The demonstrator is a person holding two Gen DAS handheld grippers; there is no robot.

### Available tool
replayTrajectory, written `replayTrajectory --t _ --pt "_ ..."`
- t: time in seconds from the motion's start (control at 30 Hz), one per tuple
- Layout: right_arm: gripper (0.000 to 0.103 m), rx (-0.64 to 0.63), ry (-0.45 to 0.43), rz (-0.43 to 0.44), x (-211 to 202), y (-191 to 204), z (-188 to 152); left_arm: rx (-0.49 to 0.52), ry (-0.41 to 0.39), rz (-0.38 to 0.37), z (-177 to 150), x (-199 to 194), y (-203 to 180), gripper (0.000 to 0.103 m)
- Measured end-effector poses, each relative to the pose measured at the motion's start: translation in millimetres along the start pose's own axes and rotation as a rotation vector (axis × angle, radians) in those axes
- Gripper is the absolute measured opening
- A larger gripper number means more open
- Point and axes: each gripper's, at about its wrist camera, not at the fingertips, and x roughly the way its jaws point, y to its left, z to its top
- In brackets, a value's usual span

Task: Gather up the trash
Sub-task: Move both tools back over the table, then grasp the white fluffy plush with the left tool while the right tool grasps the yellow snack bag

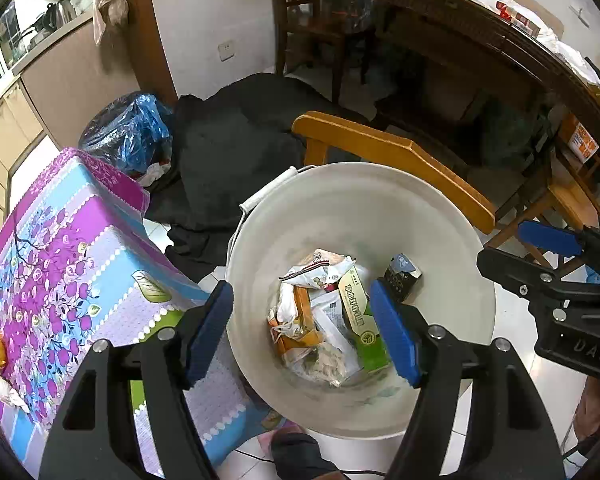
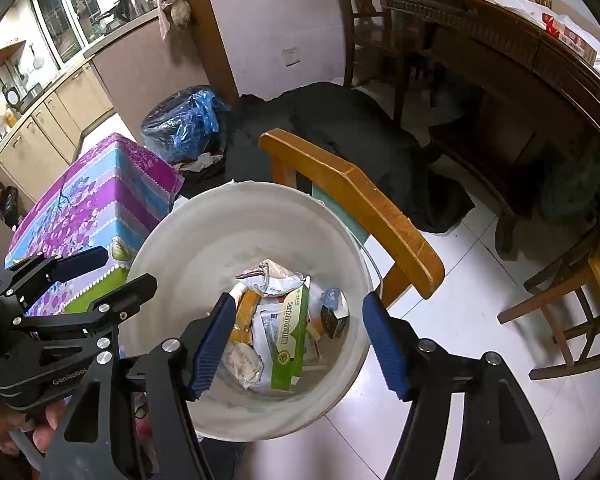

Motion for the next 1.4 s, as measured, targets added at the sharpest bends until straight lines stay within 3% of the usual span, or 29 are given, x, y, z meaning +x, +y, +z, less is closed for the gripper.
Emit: replayTrajectory --t 0.13,0.27,0.47,0.6,0.7,0.8,0.93,1.13,1.23,1.4 --pt "0.067 0.000 -0.021 0.002 -5.1 -0.9 -2.1 0.001 -0.010 0.005 -2.7 -4.5 2.1 0.068" --pt "0.071 -0.008 -0.109 0.018 -27.0 2.6 -9.4 0.006 -0.036 0.019 -9.4 -15.2 6.9 0.070" --pt "0.081 -0.110 -0.420 -0.011 -88.1 48.8 -49.7 0.001 -0.100 0.039 -39.9 -40.5 35.0 0.072" --pt "0.088 -0.179 -0.557 0.034 -107.3 94.2 -91.9 -0.019 -0.136 0.057 -73.7 -60.6 73.7 0.074" --pt "0.091 -0.204 -0.601 0.101 -107.9 125.8 -120.1 -0.073 -0.162 0.096 -106.9 -76.6 116.3 0.074" --pt "0.093 -0.229 -0.604 0.174 -97.9 159.2 -144.7 -0.156 -0.157 0.142 -140.5 -85.2 167.1 0.075" --pt "0.093 -0.261 -0.546 0.270 -75.5 203.9 -163.7 -0.307 -0.141 0.212 -192.7 -98.7 248.5 0.075" --pt "0.093 -0.422 -0.465 0.366 -55.1 288.0 -180.6 -0.549 -0.118 0.276 -259.4 -115.2 357.2 0.075" --pt "0.093 -0.469 -0.458 0.417 -55.6 321.7 -178.8 -0.663 -0.116 0.265 -274.5 -116.8 395.9 0.075" --pt "0.093 -0.471 -0.426 0.468 -50.6 356.4 -180.1 -0.774 -0.113 0.259 -269.9 -106.1 427.5 0.081"
